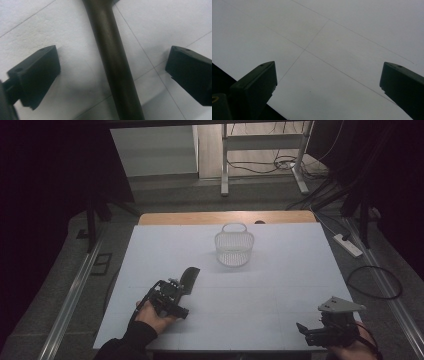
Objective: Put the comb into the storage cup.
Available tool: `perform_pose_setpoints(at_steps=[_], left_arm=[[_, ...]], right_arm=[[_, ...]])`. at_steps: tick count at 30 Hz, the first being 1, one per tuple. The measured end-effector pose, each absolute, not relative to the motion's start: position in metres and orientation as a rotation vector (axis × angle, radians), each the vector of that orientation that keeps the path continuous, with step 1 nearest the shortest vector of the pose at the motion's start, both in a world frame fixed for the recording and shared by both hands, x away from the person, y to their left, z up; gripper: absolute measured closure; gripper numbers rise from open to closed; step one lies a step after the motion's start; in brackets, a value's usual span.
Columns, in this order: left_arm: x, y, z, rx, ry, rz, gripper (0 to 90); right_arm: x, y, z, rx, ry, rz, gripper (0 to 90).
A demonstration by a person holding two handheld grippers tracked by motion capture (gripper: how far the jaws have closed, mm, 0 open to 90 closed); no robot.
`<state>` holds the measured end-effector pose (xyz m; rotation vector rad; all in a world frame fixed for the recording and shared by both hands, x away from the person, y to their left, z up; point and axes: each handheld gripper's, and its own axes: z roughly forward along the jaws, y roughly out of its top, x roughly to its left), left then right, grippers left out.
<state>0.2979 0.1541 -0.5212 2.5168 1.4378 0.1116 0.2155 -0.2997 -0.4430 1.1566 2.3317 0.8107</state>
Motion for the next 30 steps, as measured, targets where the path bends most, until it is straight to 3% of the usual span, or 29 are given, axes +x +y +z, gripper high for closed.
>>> perform_pose_setpoints(at_steps=[2,7,13,14,16,30], left_arm=[[0.297,0.153,-0.519,2.518,1.436,0.112,6.3],[0.295,0.157,-0.513,2.484,1.447,0.127,29.0],[0.296,0.161,-0.511,2.456,1.453,0.143,62.3],[0.295,0.161,-0.511,2.460,1.442,0.145,62.3],[0.296,0.160,-0.510,2.466,1.433,0.136,71.8],[0.299,0.169,-0.510,2.422,1.419,0.063,72.4]], right_arm=[[0.216,-0.300,-0.443,1.155,2.333,0.809,1.6],[0.216,-0.299,-0.443,1.154,2.335,0.806,1.6],[0.216,-0.299,-0.443,1.152,2.338,0.804,1.6],[0.216,-0.299,-0.443,1.153,2.338,0.804,1.6],[0.216,-0.299,-0.443,1.151,2.339,0.804,1.6],[0.215,-0.299,-0.443,1.148,2.339,0.806,1.6]])
